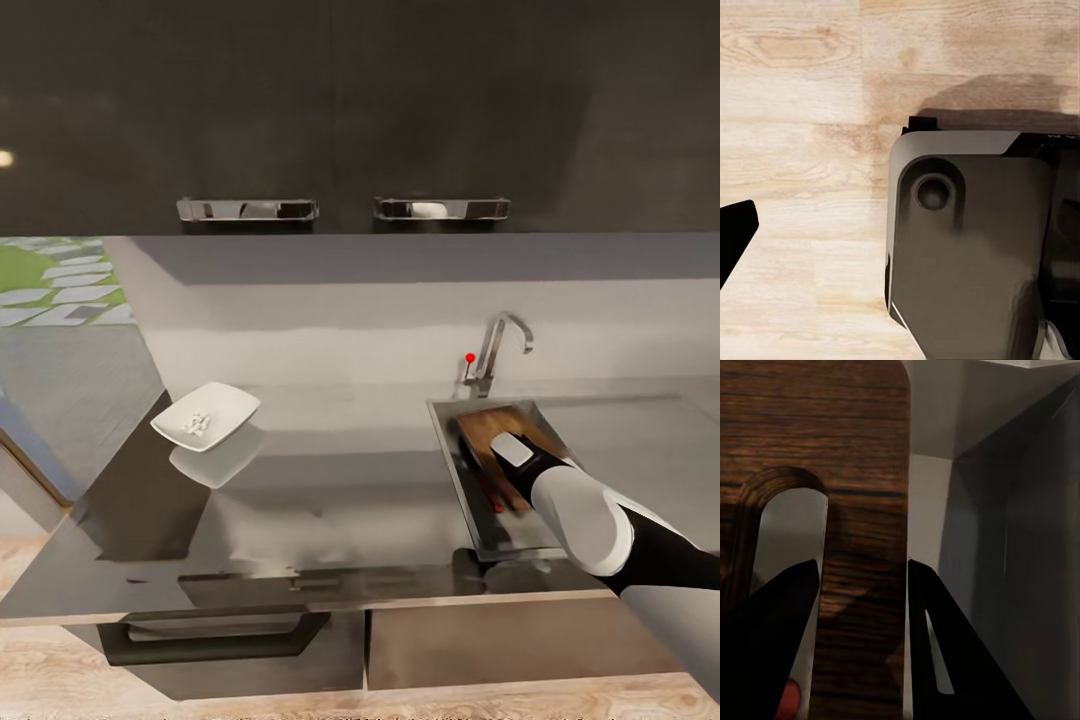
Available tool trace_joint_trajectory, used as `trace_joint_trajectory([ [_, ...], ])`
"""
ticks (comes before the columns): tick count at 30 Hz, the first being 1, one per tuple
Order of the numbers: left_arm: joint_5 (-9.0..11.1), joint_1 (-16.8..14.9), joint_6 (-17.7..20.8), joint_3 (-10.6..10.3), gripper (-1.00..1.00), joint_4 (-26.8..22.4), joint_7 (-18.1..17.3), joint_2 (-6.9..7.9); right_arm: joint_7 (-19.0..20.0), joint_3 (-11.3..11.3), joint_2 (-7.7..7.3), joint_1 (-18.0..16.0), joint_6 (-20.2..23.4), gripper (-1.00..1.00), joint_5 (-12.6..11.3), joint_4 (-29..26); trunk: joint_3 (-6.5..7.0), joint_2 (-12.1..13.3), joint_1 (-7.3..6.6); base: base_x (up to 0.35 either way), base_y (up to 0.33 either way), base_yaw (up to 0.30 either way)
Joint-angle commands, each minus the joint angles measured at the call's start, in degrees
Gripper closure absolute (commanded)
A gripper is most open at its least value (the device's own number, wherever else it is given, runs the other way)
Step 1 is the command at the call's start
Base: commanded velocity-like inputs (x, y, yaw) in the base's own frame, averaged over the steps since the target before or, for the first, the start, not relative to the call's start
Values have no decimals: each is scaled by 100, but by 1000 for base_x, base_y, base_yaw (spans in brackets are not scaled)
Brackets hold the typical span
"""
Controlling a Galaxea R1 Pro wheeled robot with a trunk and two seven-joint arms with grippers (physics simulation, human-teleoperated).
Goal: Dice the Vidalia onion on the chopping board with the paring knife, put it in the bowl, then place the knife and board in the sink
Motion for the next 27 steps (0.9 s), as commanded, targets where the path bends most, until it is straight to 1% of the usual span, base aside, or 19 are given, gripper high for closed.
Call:
trace_joint_trajectory([
  [1, 12, -6, -29, -32, -100, 17, 2, -4, -2, 46, -1, -4, -54, 100, -54, 13, -19, -11, 2, 0, 0, 0],
  [18, 12, -1, -29, -33, -100, 17, -29, -26, 8, 46, -26, 1, -54, 100, -56, 39, -173, -11, 2, 2, 0, 0],
  [23, 12, -1, -22, -32, -100, 17, -33, -30, 8, 45, -28, 8, -54, 100, -56, 43, -211, -11, 2, 139, 59, 0],
  [27, 12, -1, -21, -32, -100, 17, -33, -31, 13, 41, -35, 12, -54, 100, -56, 43, -216, -11, 2, 43, 15, 0],
])
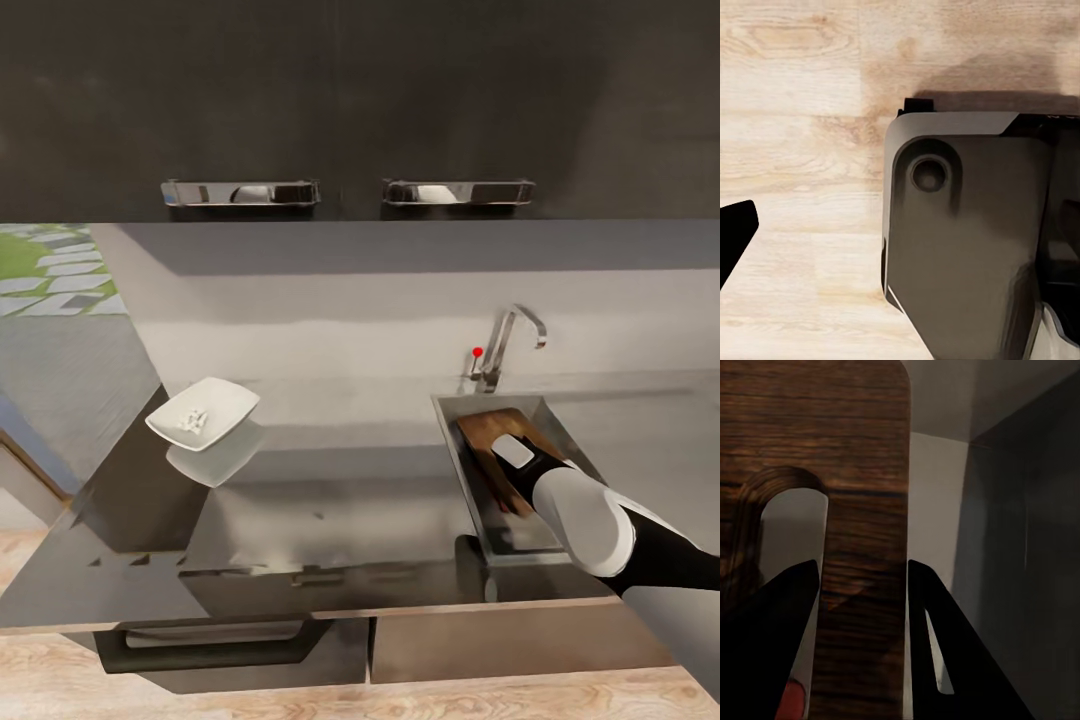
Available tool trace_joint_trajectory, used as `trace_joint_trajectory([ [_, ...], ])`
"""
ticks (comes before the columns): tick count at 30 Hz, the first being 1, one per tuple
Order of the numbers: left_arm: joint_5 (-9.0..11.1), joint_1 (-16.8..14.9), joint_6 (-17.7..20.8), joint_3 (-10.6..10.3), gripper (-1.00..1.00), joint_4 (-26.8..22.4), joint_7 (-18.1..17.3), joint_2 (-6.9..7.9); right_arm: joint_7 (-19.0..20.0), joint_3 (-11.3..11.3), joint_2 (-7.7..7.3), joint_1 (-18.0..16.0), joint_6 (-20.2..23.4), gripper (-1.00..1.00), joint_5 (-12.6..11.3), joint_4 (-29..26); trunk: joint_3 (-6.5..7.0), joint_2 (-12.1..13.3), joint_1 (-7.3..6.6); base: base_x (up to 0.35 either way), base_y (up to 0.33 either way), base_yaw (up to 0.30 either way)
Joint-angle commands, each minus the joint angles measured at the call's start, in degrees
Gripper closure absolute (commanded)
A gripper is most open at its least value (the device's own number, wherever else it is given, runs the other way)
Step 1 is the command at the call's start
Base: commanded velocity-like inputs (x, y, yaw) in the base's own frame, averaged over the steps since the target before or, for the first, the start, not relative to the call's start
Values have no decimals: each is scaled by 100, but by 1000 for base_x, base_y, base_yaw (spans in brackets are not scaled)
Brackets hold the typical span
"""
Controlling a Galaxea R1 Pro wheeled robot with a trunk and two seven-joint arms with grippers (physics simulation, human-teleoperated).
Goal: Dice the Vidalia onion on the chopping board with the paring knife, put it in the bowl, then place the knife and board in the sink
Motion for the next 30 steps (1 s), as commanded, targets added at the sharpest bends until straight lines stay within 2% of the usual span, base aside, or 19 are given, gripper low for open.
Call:
trace_joint_trajectory([
  [1, 17, -7, -30, -34, -100, 18, -1, -4, -2, 36, -5, -5, -54, 100, -59, 2, -10, -10, 3, 13, 4, 0],
  [16, 17, -7, -21, -34, -100, 18, -1, -4, 0, 27, -24, 37, -54, 100, -59, 4, -63, -10, 3, 1, 1, 0],
  [30, 17, -3, -21, -34, -100, 18, -1, -4, 29, 26, -186, 166, -54, 100, -115, 2, -189, -10, 3, 0, 0, 0],
])
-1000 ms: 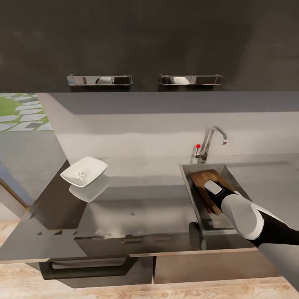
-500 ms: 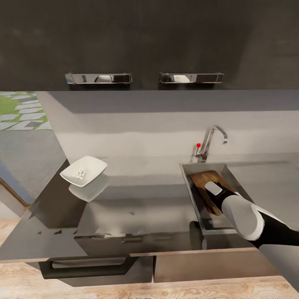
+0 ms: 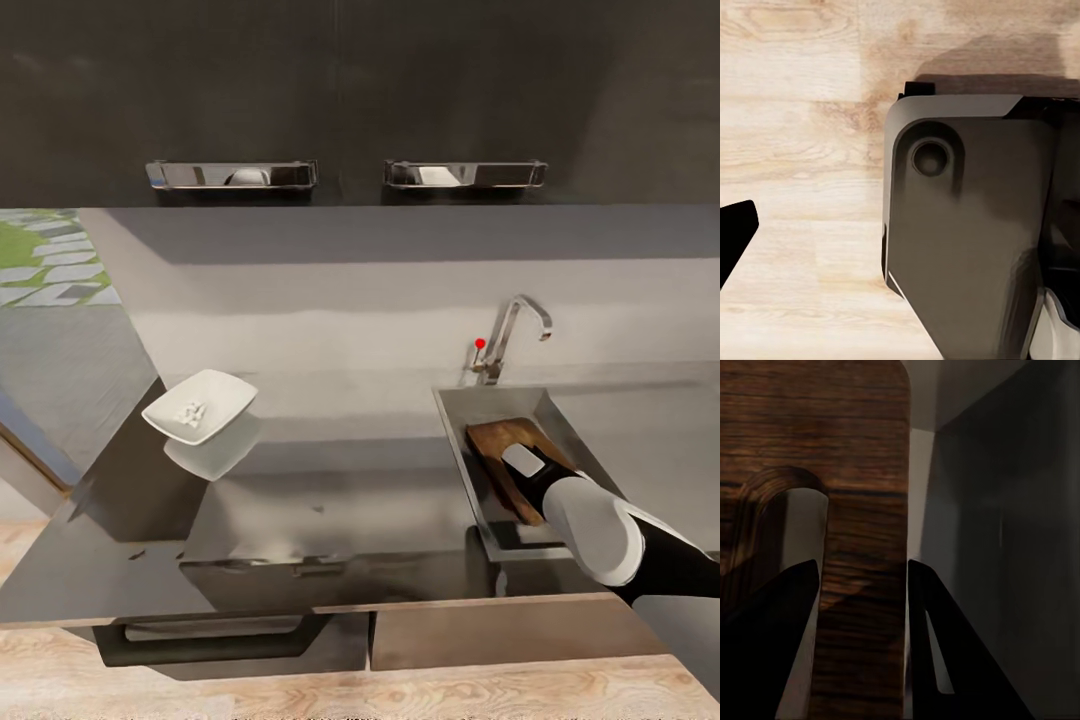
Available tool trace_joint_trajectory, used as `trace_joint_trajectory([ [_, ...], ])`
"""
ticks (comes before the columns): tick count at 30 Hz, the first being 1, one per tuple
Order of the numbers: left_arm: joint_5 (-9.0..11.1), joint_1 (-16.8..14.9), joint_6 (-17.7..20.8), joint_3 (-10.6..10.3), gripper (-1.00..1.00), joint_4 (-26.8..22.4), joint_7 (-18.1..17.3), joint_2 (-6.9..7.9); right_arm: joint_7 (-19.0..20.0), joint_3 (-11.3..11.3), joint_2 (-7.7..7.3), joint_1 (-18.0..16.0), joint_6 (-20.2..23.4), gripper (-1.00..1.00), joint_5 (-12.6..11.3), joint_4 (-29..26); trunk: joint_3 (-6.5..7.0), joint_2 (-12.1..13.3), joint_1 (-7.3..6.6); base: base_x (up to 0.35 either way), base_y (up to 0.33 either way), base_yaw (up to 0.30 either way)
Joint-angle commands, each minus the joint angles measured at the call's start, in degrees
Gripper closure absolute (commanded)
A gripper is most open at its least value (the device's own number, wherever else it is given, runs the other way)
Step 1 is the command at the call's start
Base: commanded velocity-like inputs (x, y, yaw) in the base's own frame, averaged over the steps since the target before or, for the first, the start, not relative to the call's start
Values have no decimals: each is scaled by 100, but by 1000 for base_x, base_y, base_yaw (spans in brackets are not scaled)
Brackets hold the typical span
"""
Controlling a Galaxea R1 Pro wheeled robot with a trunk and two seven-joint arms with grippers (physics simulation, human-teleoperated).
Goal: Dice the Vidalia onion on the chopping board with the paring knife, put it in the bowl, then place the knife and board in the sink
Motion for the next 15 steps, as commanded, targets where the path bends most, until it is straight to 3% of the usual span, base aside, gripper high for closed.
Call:
trace_joint_trajectory([
  [1, 17, -5, -30, -34, -100, 18, -1, -4, -1, 46, -5, -4, -52, 100, -123, 2, -19, -10, 2, 0, 0, 0],
  [6, 17, -3, -30, -34, -100, 18, -1, -4, 3, 50, -11, -1, -53, 100, -368, -2, -64, -10, 2, 0, 0, 0],
  [15, 17, -2, -30, -34, -100, 18, -1, -4, 7, 51, -13, -1, -53, 100, -423, -6, -147, -10, 2, 0, 0, 0],
])
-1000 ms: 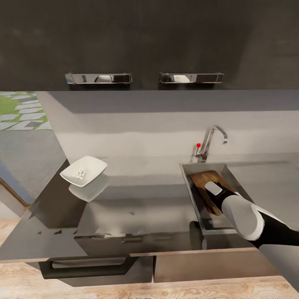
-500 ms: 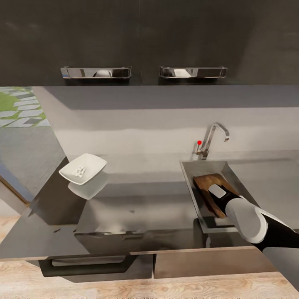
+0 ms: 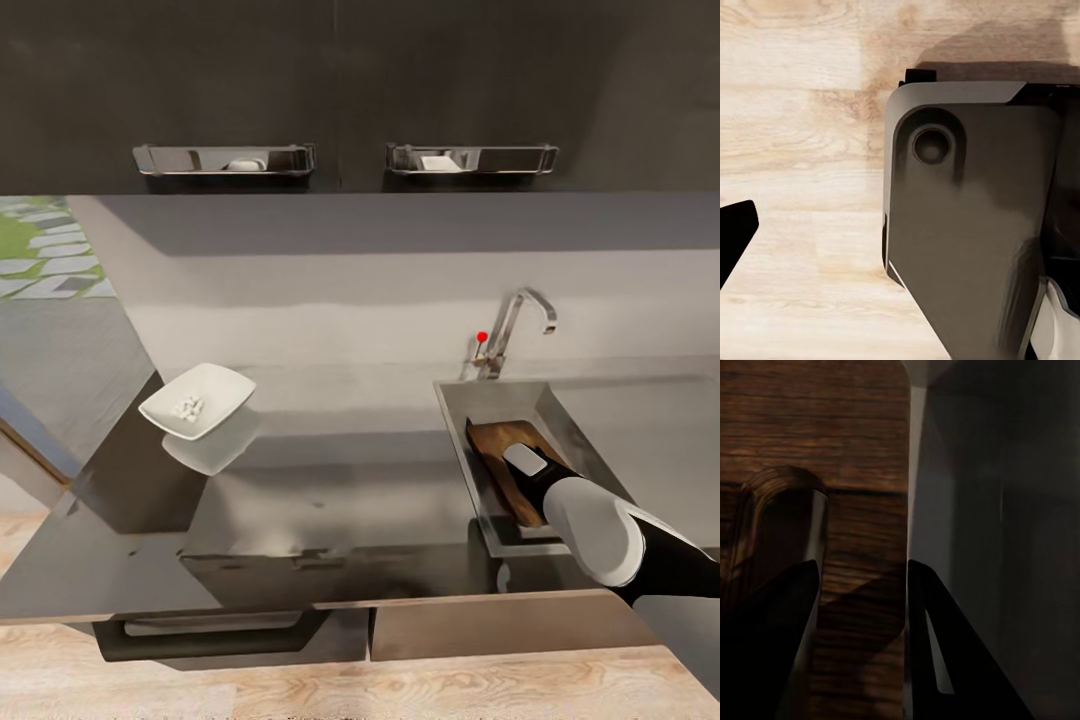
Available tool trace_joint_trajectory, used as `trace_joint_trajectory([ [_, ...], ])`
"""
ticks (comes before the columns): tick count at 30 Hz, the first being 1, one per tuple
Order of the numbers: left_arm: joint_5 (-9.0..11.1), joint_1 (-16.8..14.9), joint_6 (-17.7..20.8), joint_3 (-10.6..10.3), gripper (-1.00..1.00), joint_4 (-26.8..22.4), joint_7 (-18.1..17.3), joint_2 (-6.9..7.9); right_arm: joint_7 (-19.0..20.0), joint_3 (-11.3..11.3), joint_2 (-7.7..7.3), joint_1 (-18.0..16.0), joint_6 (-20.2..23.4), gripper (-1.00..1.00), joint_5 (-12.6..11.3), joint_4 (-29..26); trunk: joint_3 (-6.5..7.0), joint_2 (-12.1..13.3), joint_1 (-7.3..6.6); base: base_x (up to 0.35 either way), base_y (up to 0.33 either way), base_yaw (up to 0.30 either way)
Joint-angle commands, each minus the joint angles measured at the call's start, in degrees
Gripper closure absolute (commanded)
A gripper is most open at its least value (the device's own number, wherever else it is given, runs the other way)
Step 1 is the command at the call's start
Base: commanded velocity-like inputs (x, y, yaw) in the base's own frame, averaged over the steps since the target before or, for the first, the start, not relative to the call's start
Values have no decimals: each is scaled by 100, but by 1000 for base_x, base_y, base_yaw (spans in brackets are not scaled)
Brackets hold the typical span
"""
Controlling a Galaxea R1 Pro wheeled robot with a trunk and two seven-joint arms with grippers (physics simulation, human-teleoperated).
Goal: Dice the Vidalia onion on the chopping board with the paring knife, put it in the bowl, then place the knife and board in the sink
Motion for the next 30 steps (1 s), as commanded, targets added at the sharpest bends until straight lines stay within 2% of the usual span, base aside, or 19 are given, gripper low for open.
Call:
trace_joint_trajectory([
  [1, 17, -7, -30, -34, -100, 18, -1, -4, -1, 38, -4, -5, -53, 100, -58, 1, -18, -10, 2, 0, 0, 0],
  [6, 17, -7, -30, -34, -100, 18, -1, -4, 35, 38, -32, -5, -55, 100, -74, -11, -64, -10, 2, 0, 0, 0],
  [13, 17, -7, -30, -34, -100, 18, 2, -7, 335, 38, -145, -5, -55, 100, -75, -26, -128, -10, 2, 0, 0, 0],
  [29, 17, -7, -30, -34, -100, 18, 8, -43, 371, 47, -157, -5, -56, 100, -77, -22, -263, -10, 2, 0, 0, 0],
  [30, 17, -7, -30, -34, -100, 18, 8, -43, 371, 47, -157, -5, -56, -100, -77, -23, -265, -10, 2, 0, 0, 0],
])
